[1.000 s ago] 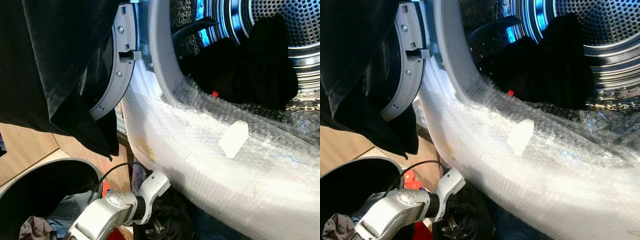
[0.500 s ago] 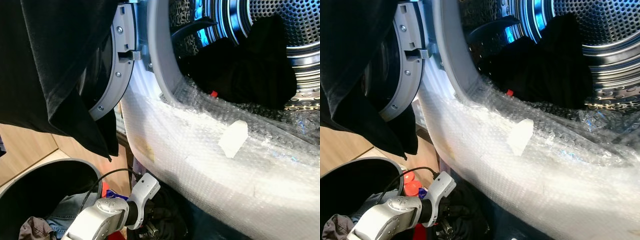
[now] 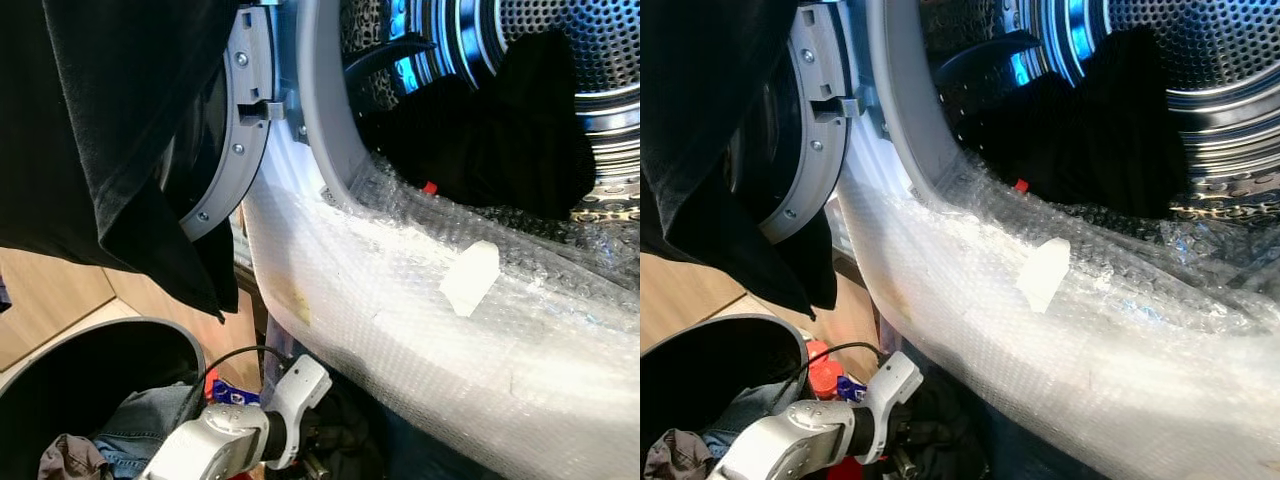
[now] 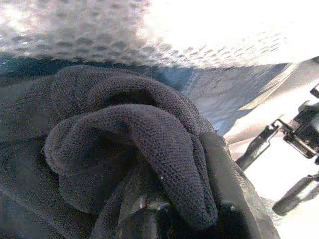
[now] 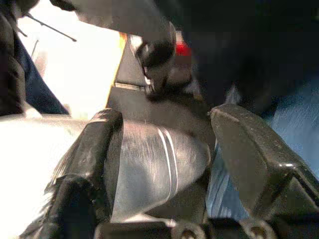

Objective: Clothes washing

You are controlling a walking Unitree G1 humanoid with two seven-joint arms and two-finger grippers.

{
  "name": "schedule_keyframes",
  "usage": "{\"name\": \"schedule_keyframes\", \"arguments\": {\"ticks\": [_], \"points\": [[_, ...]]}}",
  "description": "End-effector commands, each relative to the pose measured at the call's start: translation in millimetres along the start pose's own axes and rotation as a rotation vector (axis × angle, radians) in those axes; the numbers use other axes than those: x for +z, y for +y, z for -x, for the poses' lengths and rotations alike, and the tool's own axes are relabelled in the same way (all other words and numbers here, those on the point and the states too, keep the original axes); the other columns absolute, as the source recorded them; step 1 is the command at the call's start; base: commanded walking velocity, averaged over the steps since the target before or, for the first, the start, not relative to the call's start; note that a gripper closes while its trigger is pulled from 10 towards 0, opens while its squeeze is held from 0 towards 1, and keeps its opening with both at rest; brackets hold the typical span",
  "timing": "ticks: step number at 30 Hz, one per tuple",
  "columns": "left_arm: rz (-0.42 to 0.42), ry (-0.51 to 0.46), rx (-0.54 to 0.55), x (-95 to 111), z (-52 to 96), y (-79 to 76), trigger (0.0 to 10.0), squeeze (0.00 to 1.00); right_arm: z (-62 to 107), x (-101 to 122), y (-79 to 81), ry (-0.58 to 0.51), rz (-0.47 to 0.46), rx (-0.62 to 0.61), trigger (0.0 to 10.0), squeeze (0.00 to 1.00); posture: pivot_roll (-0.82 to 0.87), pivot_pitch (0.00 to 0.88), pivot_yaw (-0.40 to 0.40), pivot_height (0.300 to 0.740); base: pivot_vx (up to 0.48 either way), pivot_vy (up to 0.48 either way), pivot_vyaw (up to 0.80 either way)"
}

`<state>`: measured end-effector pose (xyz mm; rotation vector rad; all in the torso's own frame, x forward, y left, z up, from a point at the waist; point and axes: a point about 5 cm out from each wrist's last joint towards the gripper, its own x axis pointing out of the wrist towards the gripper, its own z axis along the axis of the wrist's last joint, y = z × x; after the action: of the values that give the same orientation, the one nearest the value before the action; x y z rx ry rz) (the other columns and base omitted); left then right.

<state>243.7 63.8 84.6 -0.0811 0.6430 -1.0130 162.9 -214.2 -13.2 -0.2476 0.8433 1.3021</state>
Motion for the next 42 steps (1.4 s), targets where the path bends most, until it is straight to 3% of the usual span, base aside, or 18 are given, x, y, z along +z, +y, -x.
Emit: {"name": "schedule_keyframes", "arguments": {"ticks": [1,5,8,16,20,23,24,25,26,36,42], "points": [[0.011,-0.041,-0.016,6.5,0.0,0.4,0.0,0.00,6.4,4.3,2.4,-0.024,0.009,0.017,10.0,1.00,-0.03,0.000,-0.039,0.740,0.000,0.000,0.00],[0.066,-0.073,-0.051,7.8,-7.5,-5.2,0.0,0.00,12.0,18.0,8.3,-0.076,0.017,0.017,10.0,1.00,-0.04,0.000,-0.040,0.740,0.000,0.000,0.00],[0.123,-0.126,-0.069,14.5,-14.4,-9.4,0.0,0.00,12.3,29.7,8.5,-0.095,0.017,-0.048,10.0,1.00,-0.05,0.000,-0.047,0.740,0.000,0.000,0.00],[0.162,-0.147,-0.082,16.2,-21.5,-13.5,0.0,0.00,9.1,46.0,-8.8,-0.170,-0.083,-0.244,10.0,1.00,-0.05,0.000,-0.049,0.740,0.000,0.000,0.00],[0.164,-0.153,-0.078,17.9,-23.5,-14.0,0.0,0.00,6.7,51.8,-6.7,-0.210,-0.116,-0.227,10.0,1.00,-0.05,0.000,-0.056,0.740,0.000,0.000,0.00],[0.171,-0.159,-0.074,19.5,-25.0,-13.7,0.0,0.00,3.0,53.1,-8.5,-0.179,-0.147,-0.254,10.0,1.00,-0.04,0.000,-0.057,0.740,0.000,0.000,0.00],[0.172,-0.162,-0.073,20.3,-25.2,-13.8,0.0,0.00,0.8,53.3,-9.8,-0.165,-0.158,-0.268,10.0,0.84,-0.05,0.000,-0.056,0.740,0.000,0.000,0.00],[0.173,-0.166,-0.069,21.1,-25.5,-13.7,0.0,0.00,-1.5,54.3,-10.2,-0.164,-0.164,-0.269,10.0,0.61,-0.05,0.000,-0.058,0.740,0.000,0.000,0.00],[0.175,-0.172,-0.064,22.2,-26.2,-13.1,0.0,0.00,-4.9,56.5,-9.4,-0.174,-0.192,-0.255,10.0,0.00,-0.04,0.000,-0.060,0.740,0.000,0.000,0.00],[0.156,-0.169,-0.058,24.1,-27.3,-13.1,0.0,0.00,-16.8,73.8,0.4,-0.232,-0.254,-0.124,10.0,0.00,-0.03,0.000,-0.067,0.740,0.000,0.000,0.00],[0.146,-0.178,-0.056,29.0,-29.2,-13.1,0.0,0.00,-22.1,87.4,12.8,-0.266,-0.262,0.043,10.0,0.00,-0.03,0.000,-0.064,0.740,0.000,0.000,0.00]]}}
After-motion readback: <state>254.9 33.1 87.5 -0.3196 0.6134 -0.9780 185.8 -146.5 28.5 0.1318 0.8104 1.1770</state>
